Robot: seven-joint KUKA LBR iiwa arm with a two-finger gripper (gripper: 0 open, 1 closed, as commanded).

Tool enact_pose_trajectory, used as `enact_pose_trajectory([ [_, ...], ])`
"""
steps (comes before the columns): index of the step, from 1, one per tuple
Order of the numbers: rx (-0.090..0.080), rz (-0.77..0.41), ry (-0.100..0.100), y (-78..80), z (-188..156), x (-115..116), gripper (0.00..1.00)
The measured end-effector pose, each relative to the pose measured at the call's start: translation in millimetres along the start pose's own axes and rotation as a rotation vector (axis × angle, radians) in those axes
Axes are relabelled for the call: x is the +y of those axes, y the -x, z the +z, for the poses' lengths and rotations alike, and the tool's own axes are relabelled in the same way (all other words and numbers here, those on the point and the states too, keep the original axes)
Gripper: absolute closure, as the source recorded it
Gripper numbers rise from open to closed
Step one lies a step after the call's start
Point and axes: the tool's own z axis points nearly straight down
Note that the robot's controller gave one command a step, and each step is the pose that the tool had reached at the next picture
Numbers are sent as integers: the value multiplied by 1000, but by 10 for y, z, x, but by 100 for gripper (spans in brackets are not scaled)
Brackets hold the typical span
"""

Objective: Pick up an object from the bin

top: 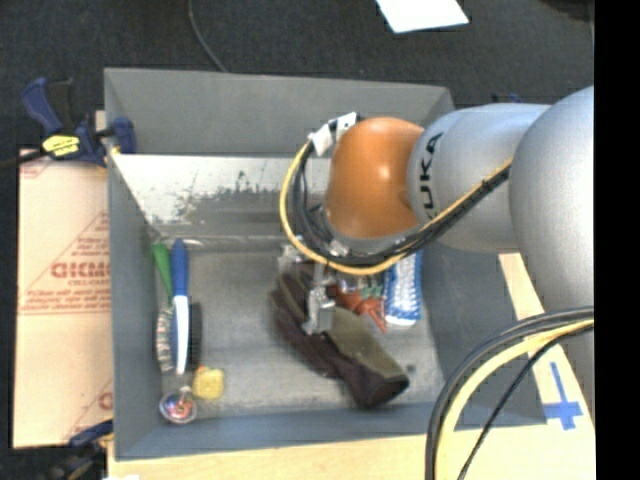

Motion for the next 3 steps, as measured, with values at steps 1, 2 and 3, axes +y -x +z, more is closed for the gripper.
enact_pose_trajectory([
  [1,-6,44,2,-42,77,35,0],
  [2,-7,310,2,72,227,152,0],
  [3,-8,296,2,-222,248,93,0],
])
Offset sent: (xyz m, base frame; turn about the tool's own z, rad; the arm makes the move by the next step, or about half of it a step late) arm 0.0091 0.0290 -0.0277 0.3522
